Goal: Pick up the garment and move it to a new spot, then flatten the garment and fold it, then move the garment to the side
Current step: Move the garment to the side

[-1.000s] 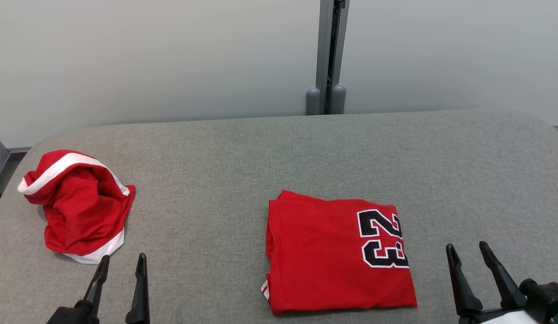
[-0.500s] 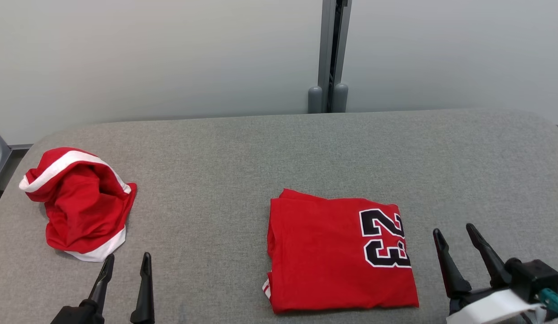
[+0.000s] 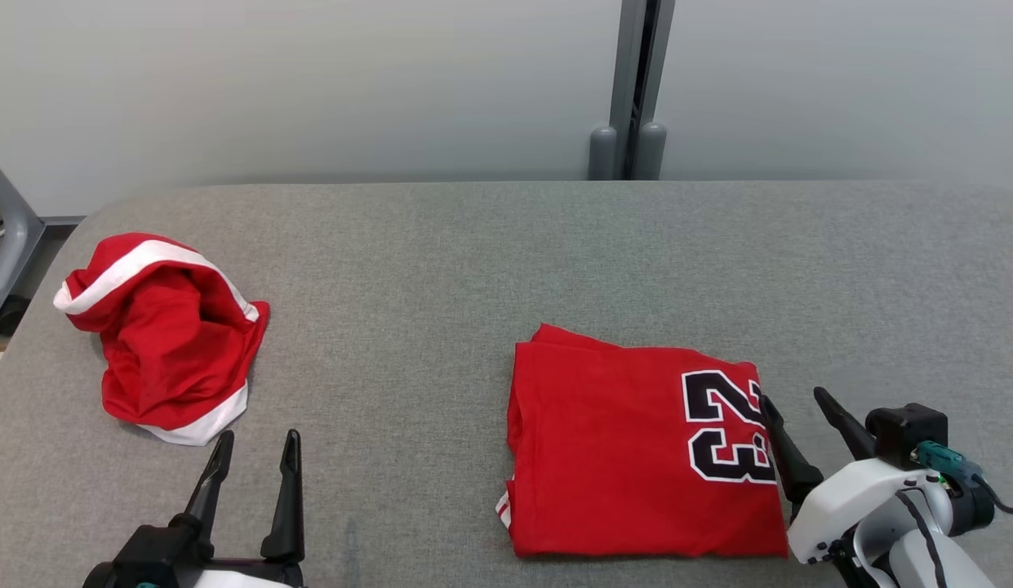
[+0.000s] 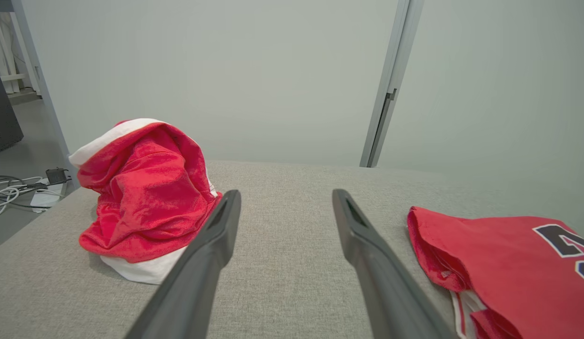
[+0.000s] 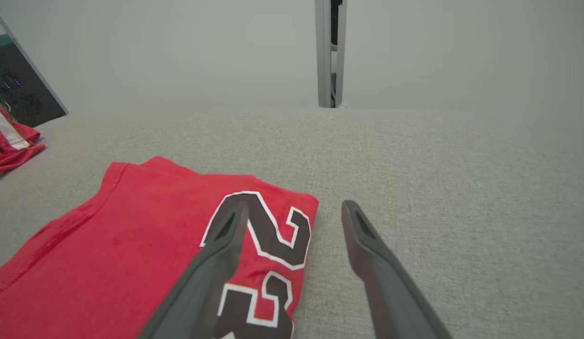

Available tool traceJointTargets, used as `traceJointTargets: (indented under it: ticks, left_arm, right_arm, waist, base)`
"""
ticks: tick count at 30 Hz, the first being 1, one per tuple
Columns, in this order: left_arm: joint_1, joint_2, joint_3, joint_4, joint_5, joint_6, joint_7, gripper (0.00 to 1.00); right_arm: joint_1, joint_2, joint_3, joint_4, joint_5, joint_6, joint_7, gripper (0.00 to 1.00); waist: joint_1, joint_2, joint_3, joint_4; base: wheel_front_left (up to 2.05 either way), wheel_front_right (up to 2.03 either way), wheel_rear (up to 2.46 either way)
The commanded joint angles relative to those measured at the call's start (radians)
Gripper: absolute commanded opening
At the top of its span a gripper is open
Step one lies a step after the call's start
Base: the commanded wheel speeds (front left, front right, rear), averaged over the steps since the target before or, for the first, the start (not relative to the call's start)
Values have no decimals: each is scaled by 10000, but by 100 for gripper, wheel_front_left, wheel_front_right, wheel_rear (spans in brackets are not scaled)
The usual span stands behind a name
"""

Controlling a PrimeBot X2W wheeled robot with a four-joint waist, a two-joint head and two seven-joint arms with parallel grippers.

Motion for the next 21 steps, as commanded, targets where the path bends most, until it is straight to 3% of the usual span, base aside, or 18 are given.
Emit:
traceJointTargets:
  ticks: [1, 19, 21]
  left_arm:
    - [-225, 37, -40, 4, -91, 63, 0, 100]
    - [-656, 34, -60, 230, -59, -37, 0, 100]
    - [-741, 35, -60, 275, -52, -67, 0, 100]
  right_arm:
    - [-222, -17, 66, 359, 73, 3, -7, 100]
    - [-1441, 655, 927, 4020, 742, 3, -209, 100]
    - [-1651, 688, 973, 4389, 833, 1, -220, 87]
  waist:
    - [0, -1, 141, 118]
    - [0, -1, 586, 315]
    - [0, -1, 605, 330]
  base:
    - [0, 0, 0]
    - [0, 0, 0]
    - [0, 0, 0]
